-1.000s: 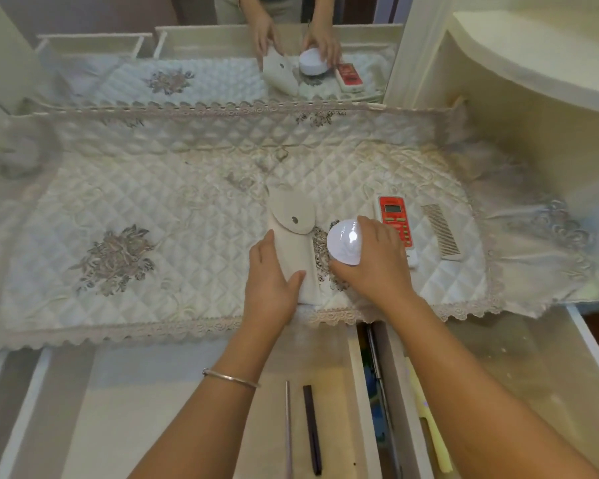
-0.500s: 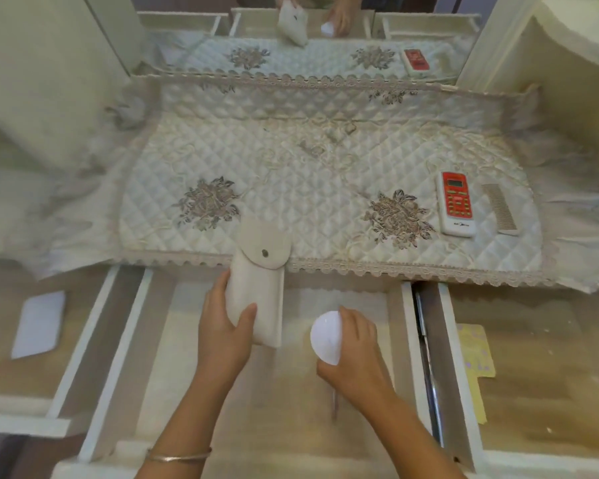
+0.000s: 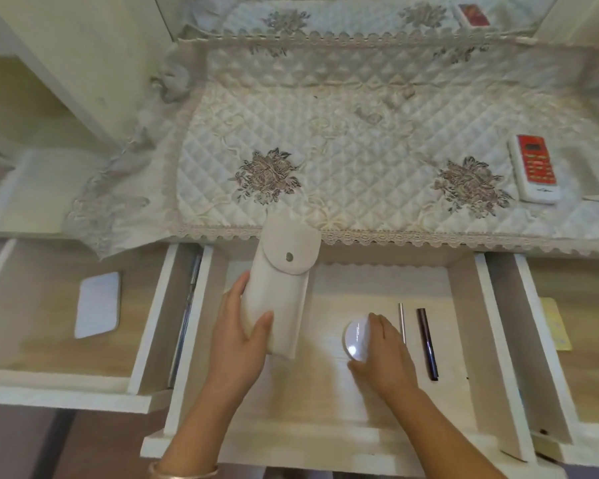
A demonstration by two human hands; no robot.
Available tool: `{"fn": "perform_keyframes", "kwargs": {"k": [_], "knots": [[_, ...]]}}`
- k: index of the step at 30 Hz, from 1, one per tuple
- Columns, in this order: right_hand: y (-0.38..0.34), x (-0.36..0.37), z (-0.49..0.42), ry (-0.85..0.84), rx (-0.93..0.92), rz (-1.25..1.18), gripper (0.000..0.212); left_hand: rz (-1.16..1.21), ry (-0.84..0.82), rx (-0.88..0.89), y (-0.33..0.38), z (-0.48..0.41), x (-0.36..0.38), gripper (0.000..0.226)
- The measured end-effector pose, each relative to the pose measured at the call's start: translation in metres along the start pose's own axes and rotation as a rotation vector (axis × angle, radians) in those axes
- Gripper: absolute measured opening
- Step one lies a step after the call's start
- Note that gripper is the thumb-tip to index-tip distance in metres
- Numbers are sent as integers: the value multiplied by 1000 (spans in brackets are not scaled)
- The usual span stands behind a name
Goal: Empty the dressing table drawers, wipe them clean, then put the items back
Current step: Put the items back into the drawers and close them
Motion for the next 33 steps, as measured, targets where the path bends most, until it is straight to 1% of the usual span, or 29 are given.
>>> {"fn": "perform_keyframes", "kwargs": {"k": [2, 3, 6, 9, 11, 14, 17, 20, 23, 27, 30, 33], "knots": [[-3, -6, 0, -5, -1, 12, 101, 14, -41, 4, 4, 0, 3, 58], [-4, -12, 2, 14, -18, 29, 101, 17, -55, 12, 6, 0, 5, 57], [-2, -43, 15, 111, -64, 89, 89, 24, -80, 68, 23, 0, 18, 59], [14, -83, 37, 240, -47, 103, 79, 10, -143, 153, 47, 2, 43, 57], [35, -107, 51, 365, -43, 144, 74, 5, -187, 206, 65, 5, 63, 54], [71, -142, 69, 449, -4, 190, 67, -2, -239, 259, 94, 16, 101, 54], [114, -178, 82, 487, 41, 200, 60, 28, -307, 270, 122, 32, 149, 55], [170, -215, 89, 503, 99, 184, 62, 41, -378, 273, 145, 49, 212, 51], [227, -256, 91, 457, 137, 170, 65, 37, -399, 213, 167, 76, 286, 53], [294, -300, 83, 375, 153, 195, 65, 88, -410, -30, 175, 100, 378, 46], [323, -316, 71, 300, 169, 201, 65, 127, -389, -174, 170, 109, 428, 42], [340, -320, 57, 342, 106, 200, 68, 117, -360, -219, 162, 113, 461, 42]]}}
Point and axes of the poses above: each hand's wrist, its own z-axis away from the middle knuckle, its own x-axis out of the palm, y = z × x, the point moved 2 cm from there along -z, towards the middle knuckle, and after that the axes turned 5 degrees about -z, right-handed, at the moved point
